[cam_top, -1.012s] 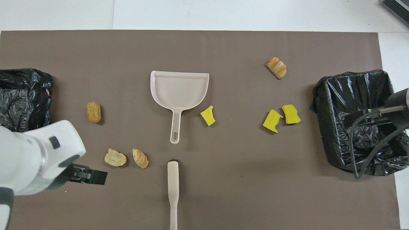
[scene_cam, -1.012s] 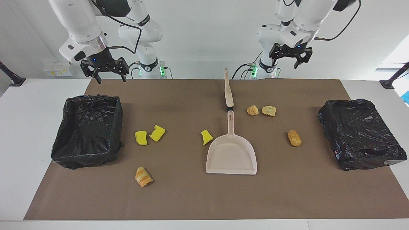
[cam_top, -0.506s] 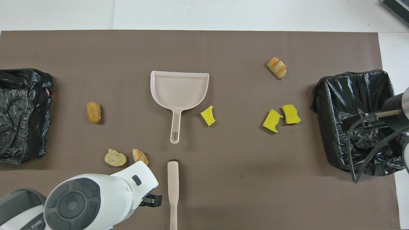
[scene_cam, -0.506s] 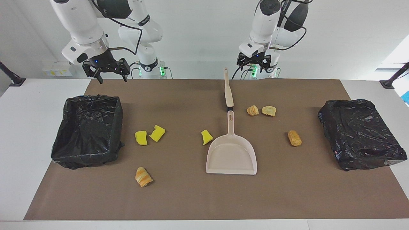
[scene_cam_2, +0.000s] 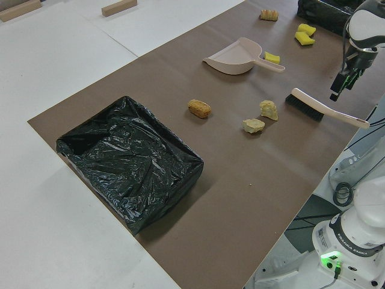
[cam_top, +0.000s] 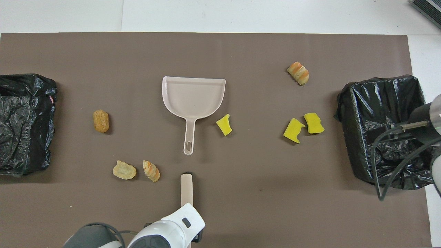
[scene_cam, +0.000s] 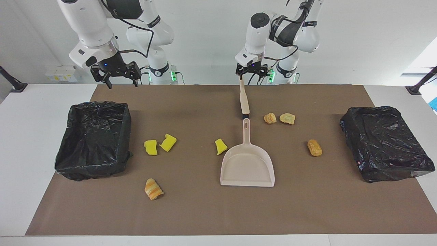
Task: Sweep and dump trash in bin
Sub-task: 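Reach the left gripper toward the wooden brush handle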
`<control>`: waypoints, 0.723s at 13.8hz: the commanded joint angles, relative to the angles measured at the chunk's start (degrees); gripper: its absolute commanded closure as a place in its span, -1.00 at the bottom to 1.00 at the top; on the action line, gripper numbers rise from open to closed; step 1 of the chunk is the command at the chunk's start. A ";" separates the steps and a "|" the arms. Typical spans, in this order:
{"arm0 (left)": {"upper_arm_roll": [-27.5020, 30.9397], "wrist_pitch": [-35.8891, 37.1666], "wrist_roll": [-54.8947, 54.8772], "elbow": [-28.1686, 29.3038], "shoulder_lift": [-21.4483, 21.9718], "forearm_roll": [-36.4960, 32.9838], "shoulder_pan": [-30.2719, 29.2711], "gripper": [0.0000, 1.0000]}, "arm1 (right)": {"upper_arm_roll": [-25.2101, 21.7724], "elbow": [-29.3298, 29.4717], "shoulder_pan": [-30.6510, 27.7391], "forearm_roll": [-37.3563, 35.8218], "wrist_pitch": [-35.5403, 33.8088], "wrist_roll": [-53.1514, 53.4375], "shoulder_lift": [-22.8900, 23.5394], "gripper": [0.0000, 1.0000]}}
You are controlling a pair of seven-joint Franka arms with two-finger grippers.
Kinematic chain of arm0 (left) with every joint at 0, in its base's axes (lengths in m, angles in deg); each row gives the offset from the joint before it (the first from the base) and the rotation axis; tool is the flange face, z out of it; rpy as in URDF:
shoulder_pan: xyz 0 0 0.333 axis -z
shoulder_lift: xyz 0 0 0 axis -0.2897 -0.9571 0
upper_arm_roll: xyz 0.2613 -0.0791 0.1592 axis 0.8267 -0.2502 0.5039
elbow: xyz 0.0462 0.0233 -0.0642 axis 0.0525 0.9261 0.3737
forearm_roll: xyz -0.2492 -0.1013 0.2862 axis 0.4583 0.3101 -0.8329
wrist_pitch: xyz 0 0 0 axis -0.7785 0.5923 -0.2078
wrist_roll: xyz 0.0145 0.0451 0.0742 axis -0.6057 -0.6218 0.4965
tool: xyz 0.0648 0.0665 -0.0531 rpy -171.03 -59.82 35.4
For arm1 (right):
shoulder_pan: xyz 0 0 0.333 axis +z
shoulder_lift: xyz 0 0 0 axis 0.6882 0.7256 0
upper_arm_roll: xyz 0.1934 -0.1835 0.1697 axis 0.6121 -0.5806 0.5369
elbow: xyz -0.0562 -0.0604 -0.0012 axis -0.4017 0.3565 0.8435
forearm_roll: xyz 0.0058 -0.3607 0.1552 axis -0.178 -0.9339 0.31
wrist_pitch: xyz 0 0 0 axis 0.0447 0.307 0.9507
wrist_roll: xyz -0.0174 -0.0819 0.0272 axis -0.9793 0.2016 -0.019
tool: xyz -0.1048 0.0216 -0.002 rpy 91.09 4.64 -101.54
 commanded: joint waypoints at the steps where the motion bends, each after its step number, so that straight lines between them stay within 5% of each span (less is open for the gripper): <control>1: 0.98 -8.77 5.78 5.60 -0.86 0.55 4.34 -1.00 | 0.65 -1.89 -0.46 1.18 1.43 0.83 -1.49 -1.00; 6: 1.07 -12.13 7.90 6.93 -3.95 0.64 7.51 -0.96 | 0.74 -2.76 -0.46 1.18 1.52 0.92 -1.32 -1.00; 10: 0.98 -10.82 7.99 7.11 -3.95 0.72 7.61 -0.14 | 1.00 -4.00 1.55 1.18 4.50 1.09 -1.41 -1.00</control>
